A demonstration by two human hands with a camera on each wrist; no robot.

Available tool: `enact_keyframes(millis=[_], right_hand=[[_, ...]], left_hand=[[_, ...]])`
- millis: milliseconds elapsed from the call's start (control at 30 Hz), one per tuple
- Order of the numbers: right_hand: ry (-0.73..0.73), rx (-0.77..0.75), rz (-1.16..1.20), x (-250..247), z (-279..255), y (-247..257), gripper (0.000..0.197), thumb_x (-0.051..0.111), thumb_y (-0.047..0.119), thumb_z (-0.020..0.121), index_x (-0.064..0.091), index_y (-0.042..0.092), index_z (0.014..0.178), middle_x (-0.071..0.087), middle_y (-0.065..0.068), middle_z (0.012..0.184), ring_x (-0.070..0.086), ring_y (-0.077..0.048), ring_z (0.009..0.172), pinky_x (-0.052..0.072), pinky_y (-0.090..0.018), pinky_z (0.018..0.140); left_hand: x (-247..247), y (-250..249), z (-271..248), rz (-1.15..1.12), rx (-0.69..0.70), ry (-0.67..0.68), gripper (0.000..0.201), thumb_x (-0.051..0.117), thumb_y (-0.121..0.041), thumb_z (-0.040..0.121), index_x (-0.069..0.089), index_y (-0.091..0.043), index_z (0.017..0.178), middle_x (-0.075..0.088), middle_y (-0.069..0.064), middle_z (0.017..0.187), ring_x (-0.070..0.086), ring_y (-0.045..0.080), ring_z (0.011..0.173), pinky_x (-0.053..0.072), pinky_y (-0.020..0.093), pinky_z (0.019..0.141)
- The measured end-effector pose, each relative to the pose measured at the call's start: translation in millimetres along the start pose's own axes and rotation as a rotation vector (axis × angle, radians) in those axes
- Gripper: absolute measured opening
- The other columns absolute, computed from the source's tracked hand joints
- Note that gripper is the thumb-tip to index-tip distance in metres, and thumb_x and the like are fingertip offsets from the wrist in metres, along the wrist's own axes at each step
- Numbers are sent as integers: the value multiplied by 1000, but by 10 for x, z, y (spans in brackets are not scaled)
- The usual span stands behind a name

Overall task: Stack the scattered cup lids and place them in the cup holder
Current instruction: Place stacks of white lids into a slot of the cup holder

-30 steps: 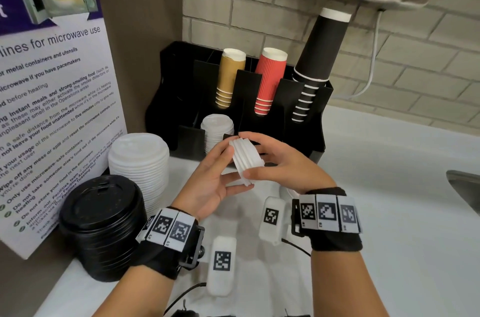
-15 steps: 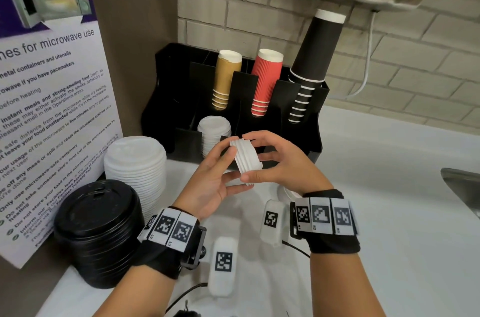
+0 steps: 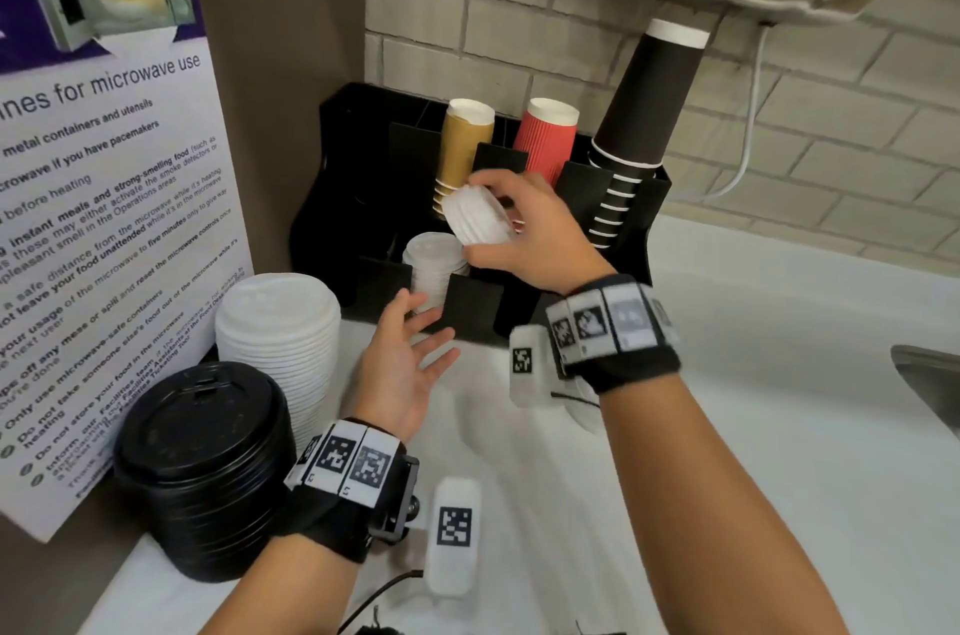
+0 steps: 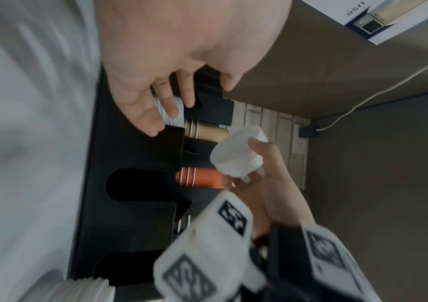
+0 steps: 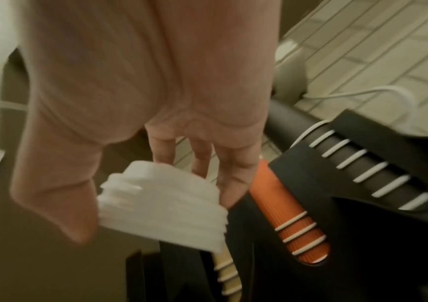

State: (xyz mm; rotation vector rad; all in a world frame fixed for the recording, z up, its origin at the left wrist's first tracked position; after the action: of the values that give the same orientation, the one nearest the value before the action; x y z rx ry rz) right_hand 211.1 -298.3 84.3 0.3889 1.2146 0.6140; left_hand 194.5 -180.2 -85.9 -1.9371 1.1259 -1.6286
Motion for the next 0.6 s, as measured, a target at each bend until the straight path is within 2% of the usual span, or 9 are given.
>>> enact_keyframes(millis=[67, 167, 233, 333, 433, 533, 600], right_hand=[[125, 22, -115, 244, 253, -23, 73, 77, 16, 71, 46, 21, 137, 39, -8, 128, 42, -22, 119, 38, -26, 94], [277, 60, -292, 601, 475, -132, 77, 76, 16, 71, 42, 23, 140, 34, -8, 134, 37, -29, 125, 41, -43, 102], [328, 60, -396, 769, 548, -187, 78, 76, 16, 71, 41, 25, 140, 34, -8, 137, 35, -29, 127, 39, -47, 102], [342, 44, -441, 906, 595, -214, 82, 77, 16, 69, 39, 23, 141, 34, -7, 139, 34, -27, 129, 38, -46, 102], [317, 41, -413, 951, 595, -226, 82, 78, 15, 66, 37, 19, 138, 37, -5, 135, 38, -27, 123, 40, -43, 96], [319, 46, -523, 966, 548, -283, 74, 77, 22, 68, 40, 20, 132, 38, -7, 131, 39, -29, 118, 38, -42, 92], [315, 47, -620, 959, 520, -303, 75, 77, 27, 69, 38, 21, 133, 37, -8, 132, 39, -30, 118, 37, -40, 93]], left_hand=[[-59, -1, 2, 10, 8, -43, 29, 46, -39, 99, 63, -18, 108, 61, 6, 115, 61, 22, 96, 51, 34, 76], [-75, -9, -12, 23, 15, -67, 30, 46, -39, 99, 64, -17, 108, 62, 5, 111, 61, 21, 93, 50, 34, 76], [-75, -20, -17, 37, 24, -71, 31, 46, -39, 99, 64, -16, 110, 62, 6, 110, 61, 22, 94, 50, 35, 78], [-92, -36, -22, 48, 29, -79, 34, 43, -40, 100, 64, -15, 110, 62, 6, 110, 60, 23, 96, 50, 35, 79], [-126, -43, -26, 40, 31, -91, 35, 40, -41, 101, 65, -16, 105, 60, 7, 111, 59, 25, 98, 48, 37, 82], [-155, -64, -30, 35, 38, -101, 36, 38, -42, 102, 65, -17, 103, 60, 7, 111, 58, 25, 99, 48, 36, 81], [-154, -73, -26, 33, 41, -101, 36, 38, -42, 102, 64, -17, 103, 60, 5, 108, 58, 24, 96, 49, 35, 79]])
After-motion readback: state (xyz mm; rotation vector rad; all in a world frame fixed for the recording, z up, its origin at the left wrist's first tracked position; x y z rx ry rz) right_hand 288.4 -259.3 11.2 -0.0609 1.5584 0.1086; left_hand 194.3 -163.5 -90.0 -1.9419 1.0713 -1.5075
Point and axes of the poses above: each hand's wrist, its own z-axis towards the middle knuckle, its own x-axis out of the palm, y = z × x, the point moved 10 cm from there along z, towards the middle knuckle
